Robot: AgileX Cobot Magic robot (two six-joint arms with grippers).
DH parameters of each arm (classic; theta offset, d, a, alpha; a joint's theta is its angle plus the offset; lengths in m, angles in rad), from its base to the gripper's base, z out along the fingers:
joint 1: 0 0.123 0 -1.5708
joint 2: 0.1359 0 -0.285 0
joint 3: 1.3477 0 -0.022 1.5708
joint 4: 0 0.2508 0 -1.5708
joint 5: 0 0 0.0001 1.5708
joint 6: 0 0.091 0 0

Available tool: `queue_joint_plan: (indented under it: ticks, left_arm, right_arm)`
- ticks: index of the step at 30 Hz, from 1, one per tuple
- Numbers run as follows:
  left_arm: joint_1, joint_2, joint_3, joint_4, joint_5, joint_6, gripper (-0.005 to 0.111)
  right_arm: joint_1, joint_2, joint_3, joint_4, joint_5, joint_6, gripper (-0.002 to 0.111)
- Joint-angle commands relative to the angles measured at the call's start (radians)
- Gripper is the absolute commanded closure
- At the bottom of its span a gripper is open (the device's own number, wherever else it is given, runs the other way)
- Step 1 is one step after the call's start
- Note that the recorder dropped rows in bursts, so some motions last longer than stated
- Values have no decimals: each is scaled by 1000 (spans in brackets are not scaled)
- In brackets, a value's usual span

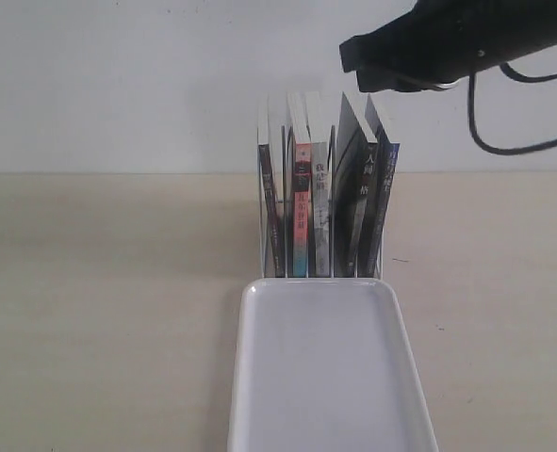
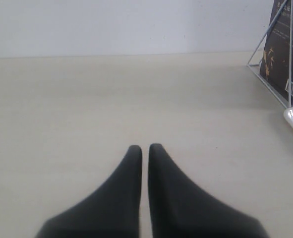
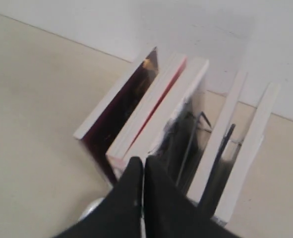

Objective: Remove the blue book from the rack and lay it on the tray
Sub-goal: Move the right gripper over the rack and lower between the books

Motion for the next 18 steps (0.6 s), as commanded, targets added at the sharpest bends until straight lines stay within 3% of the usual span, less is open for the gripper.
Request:
queue_joint_plan:
  ticks: [1,6,13,15,18]
  left_arm:
    - [3,-4,3,1,-14,6,103]
    - [3,-4,3,1,-14,6,103]
    - [3,-4,3,1,-14,6,103]
    - [3,-4,3,1,-14,6,103]
    - [3,-4,3,1,-14,6,103]
  right_arm:
    - [37,108,-152,-350,43,278,109]
    - [129,202,-323,-770,207,601,109]
    - [149,304,-409,-839,268,697,108]
    - [149,330,-409,-869,258,697,101]
    - [149,339,-411,-879,235,708,75]
